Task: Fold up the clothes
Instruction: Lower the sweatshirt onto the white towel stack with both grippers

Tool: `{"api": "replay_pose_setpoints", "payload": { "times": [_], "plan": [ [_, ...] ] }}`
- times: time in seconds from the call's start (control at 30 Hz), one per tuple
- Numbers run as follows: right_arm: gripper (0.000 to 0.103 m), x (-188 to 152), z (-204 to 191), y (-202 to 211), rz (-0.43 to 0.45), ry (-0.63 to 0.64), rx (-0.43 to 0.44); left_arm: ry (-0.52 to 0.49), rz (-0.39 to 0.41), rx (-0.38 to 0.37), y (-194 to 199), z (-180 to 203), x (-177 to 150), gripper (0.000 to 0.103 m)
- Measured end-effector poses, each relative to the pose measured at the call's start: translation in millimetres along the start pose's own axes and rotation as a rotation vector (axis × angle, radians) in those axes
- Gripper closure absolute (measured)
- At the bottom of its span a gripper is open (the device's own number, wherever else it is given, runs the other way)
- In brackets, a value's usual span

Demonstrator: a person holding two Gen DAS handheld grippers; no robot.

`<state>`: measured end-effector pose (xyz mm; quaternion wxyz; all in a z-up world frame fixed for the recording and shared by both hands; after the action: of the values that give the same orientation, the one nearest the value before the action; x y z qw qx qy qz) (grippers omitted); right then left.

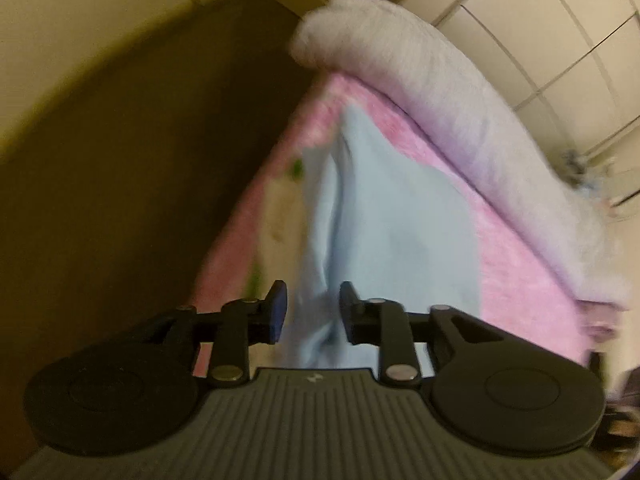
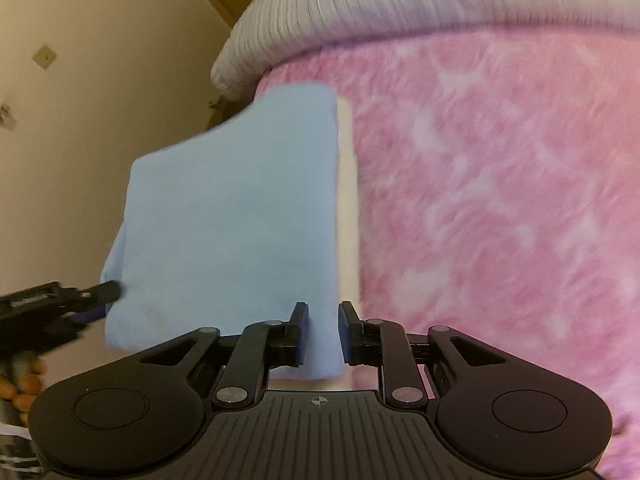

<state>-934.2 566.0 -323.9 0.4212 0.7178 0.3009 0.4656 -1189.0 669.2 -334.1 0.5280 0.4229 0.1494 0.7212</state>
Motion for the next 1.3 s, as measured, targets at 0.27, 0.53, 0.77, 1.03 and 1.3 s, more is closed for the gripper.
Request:
{"api": "replay_pose_setpoints", "payload": {
  "times": [0.27,0.53,0.77,1.03,1.3],
  "plan": [
    [0.083,-9,-57,9,0.07,0.203,-0.08,-0.334,-0.143,0.001,-12,54,-33,0.092],
    [0.082,-45,-82,-47,0.018,0.388,-0.189,-0.262,-0.202,0.059,-35,21,-47,0.097],
    [0.082,15,-103,-12,0.052,0.266,-0.156,-0.338,-0.153,0.0,-25,48,30,0.097],
    [0.082,71,-115,-70,0.072,0.149,-0.178,-0.375,-0.19,0.008,-103,19,71,0.099],
    [0.082,66,-130,-122,0.054,0.272,-0.188,-0.249,-0.196,0.003,-135,-25,67,0.101]
  ]
}}
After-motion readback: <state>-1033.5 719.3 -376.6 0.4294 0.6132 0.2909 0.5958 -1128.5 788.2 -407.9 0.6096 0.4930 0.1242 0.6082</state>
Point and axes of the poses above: each gripper's, at about its wrist camera, not at the fingertips, and y roughly against the way its jaws point, z to its right, x to its top, the point moved 10 cm from there along -y, roughly the way its jaws point, and after that the axes turned 14 degrees about -x, right-handed, at the moved point
